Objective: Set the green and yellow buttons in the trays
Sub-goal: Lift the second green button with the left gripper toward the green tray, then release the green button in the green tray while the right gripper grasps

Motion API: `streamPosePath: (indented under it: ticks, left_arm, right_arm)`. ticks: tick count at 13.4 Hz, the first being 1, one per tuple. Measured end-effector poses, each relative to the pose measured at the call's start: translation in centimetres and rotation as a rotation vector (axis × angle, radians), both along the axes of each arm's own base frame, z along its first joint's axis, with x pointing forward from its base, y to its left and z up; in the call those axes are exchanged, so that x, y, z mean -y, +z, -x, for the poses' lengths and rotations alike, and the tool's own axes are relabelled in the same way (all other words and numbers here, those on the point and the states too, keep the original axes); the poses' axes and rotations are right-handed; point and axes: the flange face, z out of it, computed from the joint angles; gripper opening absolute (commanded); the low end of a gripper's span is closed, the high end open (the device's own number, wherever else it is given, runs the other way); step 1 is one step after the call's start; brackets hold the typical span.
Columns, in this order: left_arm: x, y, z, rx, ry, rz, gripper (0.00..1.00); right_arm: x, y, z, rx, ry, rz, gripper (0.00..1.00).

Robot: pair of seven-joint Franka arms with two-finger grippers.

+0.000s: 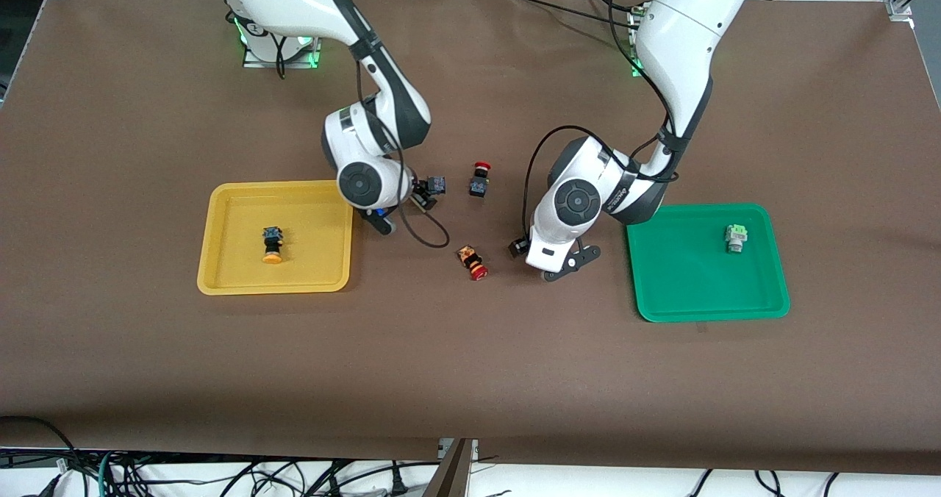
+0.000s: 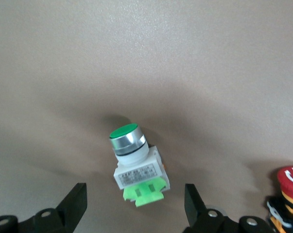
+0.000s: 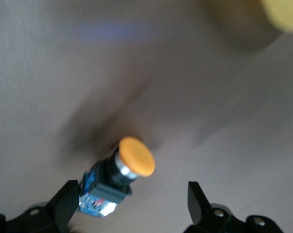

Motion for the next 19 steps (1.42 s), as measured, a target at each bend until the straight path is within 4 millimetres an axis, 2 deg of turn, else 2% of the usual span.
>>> streamPosePath:
  ticks: [1, 3, 5, 6, 8, 10, 11, 13, 14, 16, 19]
  left_arm:
    - [-0.1, -0.4, 0.0, 0.002, 0.009, 0.0, 0.76]
    - [-0.1, -1.1, 0.0, 0.002, 0.017, -0.001, 0.55]
    - [-0.2, -1.2, 0.0, 0.001, 0.019, -0.002, 0.3]
    - [-0.2, -1.2, 0.0, 0.001, 0.019, -0.002, 0.22]
    - [-0.3, -1.1, -0.1, 0.003, 0.019, -0.001, 0.18]
    - [-0.7, -0.6, -0.2, -0.014, -0.046, -0.005, 0.18]
    - [-1.3, 0.2, -0.4, -0.037, -0.114, -0.009, 0.18]
    - [-4.2, 2.8, -1.6, -0.074, -0.266, 0.001, 0.19]
    - [-6.6, 4.1, -2.5, -0.087, -0.331, 0.013, 0.19]
    - [-11.4, 5.9, -3.9, -0.116, -0.436, 0.042, 0.2]
    - [-17.6, 5.6, -4.8, -0.16, -0.57, 0.093, 0.21]
  right_arm:
    - [-0.9, -0.3, 0.8, 0.005, -0.01, 0.003, 0.99]
    - [-1.8, -0.7, 1.9, 0.014, -0.017, 0.01, 0.96]
    - [-1.9, -1.0, 2.2, 0.03, -0.026, 0.011, 0.85]
    - [-1.9, -1.2, 2.2, 0.04, -0.029, 0.009, 0.78]
    - [-1.9, -1.5, 2.5, 0.044, -0.029, 0.011, 0.65]
    - [-1.9, -1.6, 2.6, 0.046, -0.028, 0.011, 0.65]
    - [-1.9, -1.6, 2.6, 0.047, -0.029, 0.011, 0.67]
    - [-2.0, -1.5, 2.6, 0.049, -0.029, 0.009, 0.95]
    - [-2.0, -1.3, 2.5, 0.051, -0.03, 0.007, 0.99]
    - [-2.0, -0.9, 2.3, 0.059, -0.032, 0.003, 0.99]
    - [-2.0, -0.1, 2.1, 0.069, -0.036, -0.005, 0.99]
